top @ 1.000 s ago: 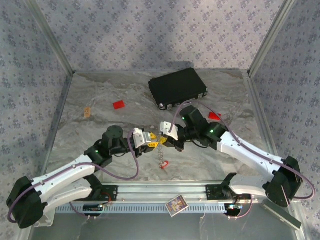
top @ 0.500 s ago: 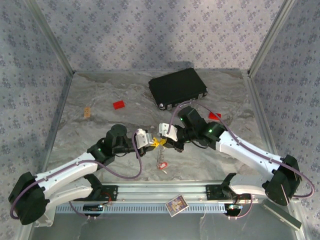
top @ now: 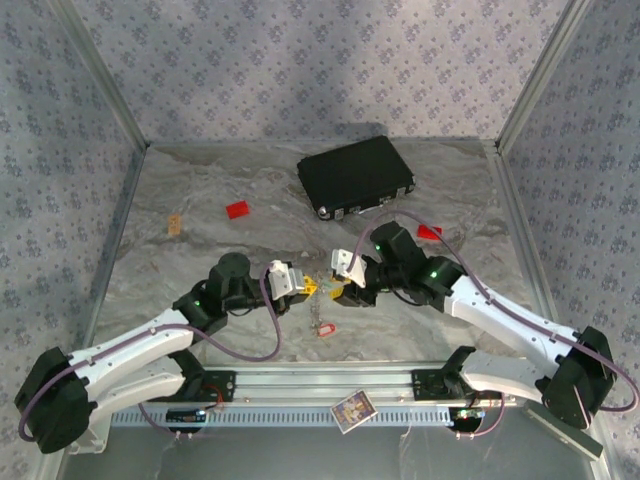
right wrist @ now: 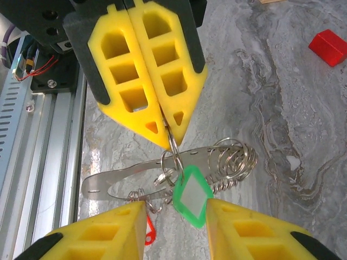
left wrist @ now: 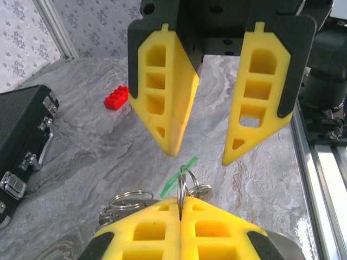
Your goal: Put the keys on the keyring
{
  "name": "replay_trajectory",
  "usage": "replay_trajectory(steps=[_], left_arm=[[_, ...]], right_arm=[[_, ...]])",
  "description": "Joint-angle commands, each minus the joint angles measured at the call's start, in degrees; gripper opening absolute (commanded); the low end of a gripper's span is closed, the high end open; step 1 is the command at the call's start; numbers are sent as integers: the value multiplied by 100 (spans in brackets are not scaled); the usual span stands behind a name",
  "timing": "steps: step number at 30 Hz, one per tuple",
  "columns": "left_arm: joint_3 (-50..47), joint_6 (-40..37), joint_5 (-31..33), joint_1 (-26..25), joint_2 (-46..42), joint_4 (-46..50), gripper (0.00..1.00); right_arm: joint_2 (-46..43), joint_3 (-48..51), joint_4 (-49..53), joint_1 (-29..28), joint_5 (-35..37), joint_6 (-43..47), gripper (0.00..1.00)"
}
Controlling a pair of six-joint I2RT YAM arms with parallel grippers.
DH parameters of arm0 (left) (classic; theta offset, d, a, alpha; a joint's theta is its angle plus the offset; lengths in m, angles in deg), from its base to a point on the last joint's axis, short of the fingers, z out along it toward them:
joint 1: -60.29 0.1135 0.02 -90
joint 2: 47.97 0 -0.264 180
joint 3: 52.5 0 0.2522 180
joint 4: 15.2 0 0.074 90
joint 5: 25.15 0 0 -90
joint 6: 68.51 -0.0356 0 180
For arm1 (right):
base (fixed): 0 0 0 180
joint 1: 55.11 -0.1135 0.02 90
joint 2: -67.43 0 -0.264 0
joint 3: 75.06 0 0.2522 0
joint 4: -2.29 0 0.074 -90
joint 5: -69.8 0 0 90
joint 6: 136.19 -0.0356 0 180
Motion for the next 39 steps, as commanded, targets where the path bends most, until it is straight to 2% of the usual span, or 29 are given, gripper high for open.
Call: replay_trajectory(steps=[1, 6, 13, 20, 24, 25, 28, 30, 34, 39], left_arm=[[6, 57, -84, -10, -113, -398, 0], [-3, 57, -100, -11, -111, -436, 0], [-4, 23, -36, -11, -112, -420, 0], [4, -49, 162, -10, -93, -417, 0], [10, -58, 188, -11, -80, -445, 0], [5, -62, 189, -10, -76, -457, 0], [6, -66, 189, -4, -41, -445, 0], [-11, -67, 172, -10, -29, -456, 0], [-46, -1, 128, -10, -17, -579, 0], [-90, 143, -6, -11, 33, -790, 0]], right_arm=[[49, 8, -167, 15, 12, -129, 34], [155, -35, -157, 12, -2, -93, 26], [250, -90, -59, 10, 202, -43, 5], [532, -88, 12, 1, 278, -4, 0], [600, -126, 41, -4, 268, -47, 1], [567, -132, 15, -15, 257, -47, 4], [364, -86, -86, -1, 213, -88, 25], [182, -13, -239, 14, 179, -104, 30], [-73, 168, -606, 30, 37, -182, 33], [30, 255, -1096, 6, -288, -469, 30]])
